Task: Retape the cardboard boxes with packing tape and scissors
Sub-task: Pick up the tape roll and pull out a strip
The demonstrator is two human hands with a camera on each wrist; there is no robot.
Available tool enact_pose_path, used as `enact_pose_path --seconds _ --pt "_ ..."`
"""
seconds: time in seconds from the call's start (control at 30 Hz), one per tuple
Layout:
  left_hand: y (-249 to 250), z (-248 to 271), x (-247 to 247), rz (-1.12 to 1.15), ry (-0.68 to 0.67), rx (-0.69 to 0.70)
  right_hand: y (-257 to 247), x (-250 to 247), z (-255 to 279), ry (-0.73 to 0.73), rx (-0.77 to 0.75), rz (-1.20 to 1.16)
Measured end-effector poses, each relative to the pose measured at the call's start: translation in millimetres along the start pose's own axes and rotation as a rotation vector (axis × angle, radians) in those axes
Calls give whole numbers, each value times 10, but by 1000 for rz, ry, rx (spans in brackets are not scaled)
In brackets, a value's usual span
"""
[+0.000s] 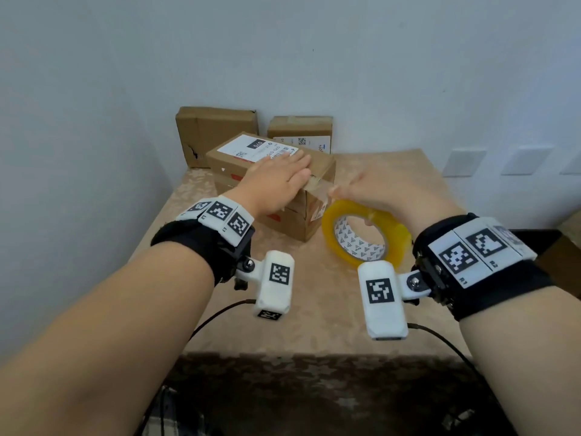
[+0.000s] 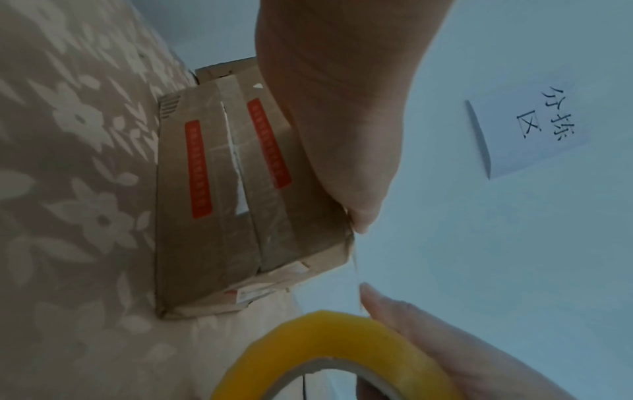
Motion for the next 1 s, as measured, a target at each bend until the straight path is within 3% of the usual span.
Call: enact_pose_path --seconds 0.13,0.43,0.67,1.0 --pt "102 39 -15 -119 -34 -7 -21 7 -41 -30 3 -35" --pt "211 118 6 -222 96 27 -71 108 -206 -18 83 -279" --pt "168 129 -17 -174 -1 66 -137 157 -185 -120 33 -175" --pt "219 95 -37 -62 56 -14 6 339 -11 -272 138 -501"
Point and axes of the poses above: each hand's wrist, its own z-axis away from the middle knuckle, its own x-axis out of the palm, y = z × x, the point moved 7 cm from there along -z, towards the middle knuckle, and after that the axes turned 15 degrees about z, right-handed, at the moved point
